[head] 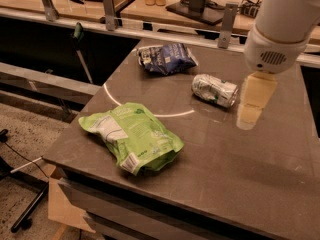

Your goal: Place 7up can upright

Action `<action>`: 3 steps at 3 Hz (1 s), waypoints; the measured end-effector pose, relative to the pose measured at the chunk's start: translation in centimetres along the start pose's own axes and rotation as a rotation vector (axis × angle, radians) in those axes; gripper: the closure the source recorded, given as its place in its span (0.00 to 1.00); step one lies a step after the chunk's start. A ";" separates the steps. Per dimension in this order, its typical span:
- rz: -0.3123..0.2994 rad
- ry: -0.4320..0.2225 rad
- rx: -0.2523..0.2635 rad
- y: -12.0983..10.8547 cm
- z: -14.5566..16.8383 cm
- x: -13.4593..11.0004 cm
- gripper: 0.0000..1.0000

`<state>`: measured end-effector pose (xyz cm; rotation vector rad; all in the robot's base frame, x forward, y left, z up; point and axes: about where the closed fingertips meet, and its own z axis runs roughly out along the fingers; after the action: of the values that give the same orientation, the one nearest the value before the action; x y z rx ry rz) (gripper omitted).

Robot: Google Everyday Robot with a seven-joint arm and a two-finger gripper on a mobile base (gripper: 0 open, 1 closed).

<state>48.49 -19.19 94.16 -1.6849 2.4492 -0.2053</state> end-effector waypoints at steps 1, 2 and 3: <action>0.065 0.084 0.001 -2.0 3.3 -2.2 0.00; 0.143 0.105 -0.020 -4.6 6.6 -4.1 0.00; 0.236 0.077 -0.047 -7.1 9.2 -5.1 0.00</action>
Offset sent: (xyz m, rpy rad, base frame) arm 0.1083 0.0272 -0.0860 -0.0552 0.1276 -0.2620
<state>58.68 -17.16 86.91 -1.4126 2.7023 -0.1868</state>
